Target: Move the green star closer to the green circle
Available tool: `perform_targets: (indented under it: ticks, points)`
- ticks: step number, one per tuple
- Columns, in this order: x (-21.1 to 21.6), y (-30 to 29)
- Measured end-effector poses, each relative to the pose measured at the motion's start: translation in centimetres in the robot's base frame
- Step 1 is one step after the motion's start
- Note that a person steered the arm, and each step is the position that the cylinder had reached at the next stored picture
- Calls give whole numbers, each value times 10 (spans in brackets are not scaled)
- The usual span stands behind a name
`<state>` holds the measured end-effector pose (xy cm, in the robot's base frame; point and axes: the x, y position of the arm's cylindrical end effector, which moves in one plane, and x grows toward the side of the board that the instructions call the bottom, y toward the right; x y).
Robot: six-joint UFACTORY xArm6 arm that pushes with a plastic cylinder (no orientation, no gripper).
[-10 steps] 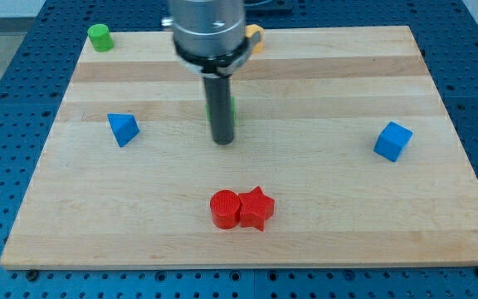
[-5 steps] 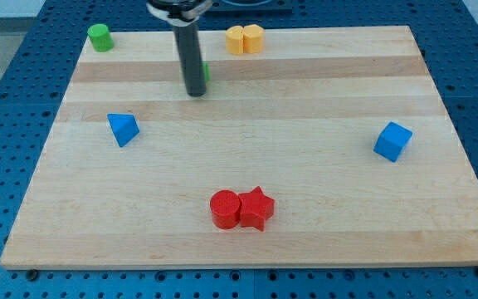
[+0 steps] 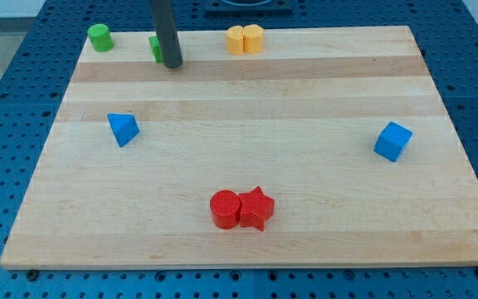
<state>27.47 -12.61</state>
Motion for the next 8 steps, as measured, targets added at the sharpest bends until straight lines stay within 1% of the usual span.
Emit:
perform_targets:
  ticks: [2, 3, 4, 5, 6, 7, 8]
  points:
    - [-16, 18]
    - [-38, 17]
    - [-53, -17]
    - [-54, -67]
    - [-52, -67]
    - [-42, -55]
    - [-40, -73]
